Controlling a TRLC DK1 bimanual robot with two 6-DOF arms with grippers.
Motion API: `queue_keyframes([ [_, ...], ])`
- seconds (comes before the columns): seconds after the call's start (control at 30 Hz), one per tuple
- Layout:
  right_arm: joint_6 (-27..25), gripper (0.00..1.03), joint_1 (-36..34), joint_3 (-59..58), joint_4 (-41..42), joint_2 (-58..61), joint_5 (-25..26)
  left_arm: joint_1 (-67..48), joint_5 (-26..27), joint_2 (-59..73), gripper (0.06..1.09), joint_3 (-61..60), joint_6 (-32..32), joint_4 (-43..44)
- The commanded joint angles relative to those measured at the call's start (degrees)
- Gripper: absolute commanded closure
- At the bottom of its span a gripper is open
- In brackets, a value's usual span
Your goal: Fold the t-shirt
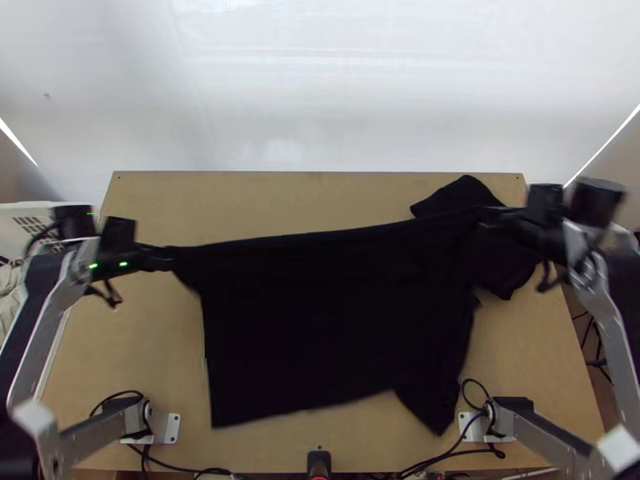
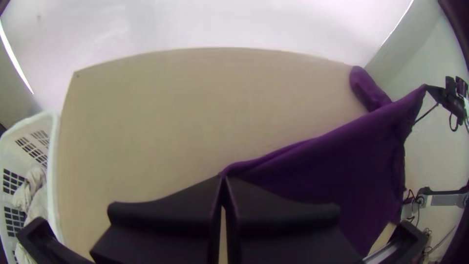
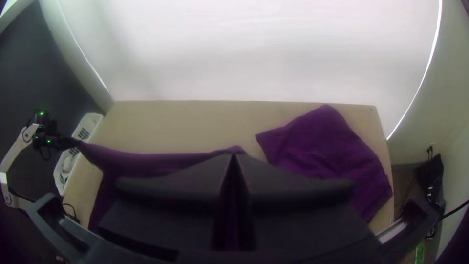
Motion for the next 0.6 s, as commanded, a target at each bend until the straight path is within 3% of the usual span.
queue_keyframes([
  [0.0,-0.66,1.0,0.91,-3.36,7.03,14.17,-0.14,-2.46,0.32,15.57,1.05,-2.59,-0.42,9.99],
  [0.57,-0.31,1.0,3.98,16.33,8.35,42.91,2.58,-2.11,-0.2,43.35,1.05,25.71,-7.45,9.9],
])
